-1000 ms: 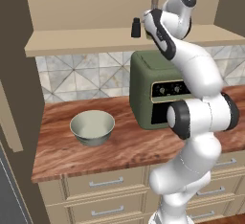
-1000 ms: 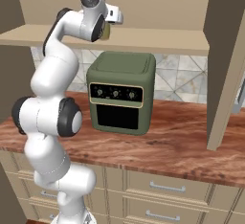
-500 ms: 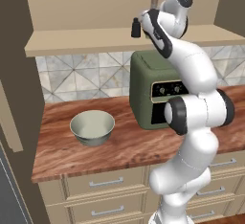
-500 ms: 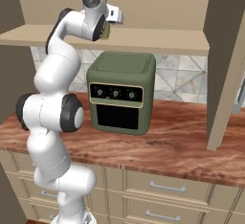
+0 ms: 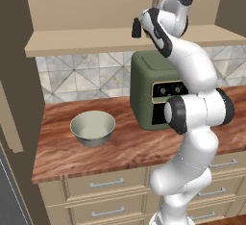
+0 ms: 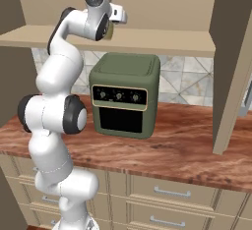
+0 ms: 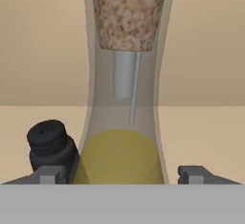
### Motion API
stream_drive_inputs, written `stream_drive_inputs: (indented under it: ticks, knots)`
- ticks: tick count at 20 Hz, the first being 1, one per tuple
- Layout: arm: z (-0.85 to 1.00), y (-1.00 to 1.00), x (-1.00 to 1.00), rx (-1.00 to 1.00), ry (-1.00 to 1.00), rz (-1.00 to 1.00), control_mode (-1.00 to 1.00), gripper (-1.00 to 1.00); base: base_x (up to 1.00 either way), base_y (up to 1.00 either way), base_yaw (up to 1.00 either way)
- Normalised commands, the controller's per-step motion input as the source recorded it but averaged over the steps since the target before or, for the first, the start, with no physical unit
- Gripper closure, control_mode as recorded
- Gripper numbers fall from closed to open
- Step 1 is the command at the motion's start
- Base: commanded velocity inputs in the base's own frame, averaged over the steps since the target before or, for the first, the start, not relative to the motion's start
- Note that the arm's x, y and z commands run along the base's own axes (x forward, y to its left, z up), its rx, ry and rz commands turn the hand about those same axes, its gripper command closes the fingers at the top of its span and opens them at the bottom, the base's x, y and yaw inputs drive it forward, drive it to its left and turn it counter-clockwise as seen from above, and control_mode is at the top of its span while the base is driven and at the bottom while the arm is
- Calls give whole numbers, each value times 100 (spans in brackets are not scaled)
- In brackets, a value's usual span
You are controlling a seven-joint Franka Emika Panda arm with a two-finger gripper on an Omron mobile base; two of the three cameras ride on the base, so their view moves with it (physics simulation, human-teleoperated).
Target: Retrieve the bottle and the shaker from the cabinet and place them next to the mixing bowl on the counter. Then add garlic from the fridge to the mixing bowl.
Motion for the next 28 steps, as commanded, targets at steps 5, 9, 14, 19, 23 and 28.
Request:
stream_drive_inputs:
  ticks: [5, 9, 14, 19, 23, 28]
  knots:
    - [0, 0, 0, 0, 0, 0, -100, 100, 0, 0, 0]
    - [0, 0, -10, 0, 0, 0, -100, 100, 0, 0, 0]
    - [0, -2, -84, 0, -5, 0, -100, 100, 0, 0, 0]
    - [-1, 4, -100, 0, -20, 9, -100, 100, 0, 0, 0]
    - [-17, 13, -100, 0, -19, 15, -100, 100, 0, 0, 0]
    - [-35, 8, -100, 0, -8, 16, -100, 100, 0, 0, 0]
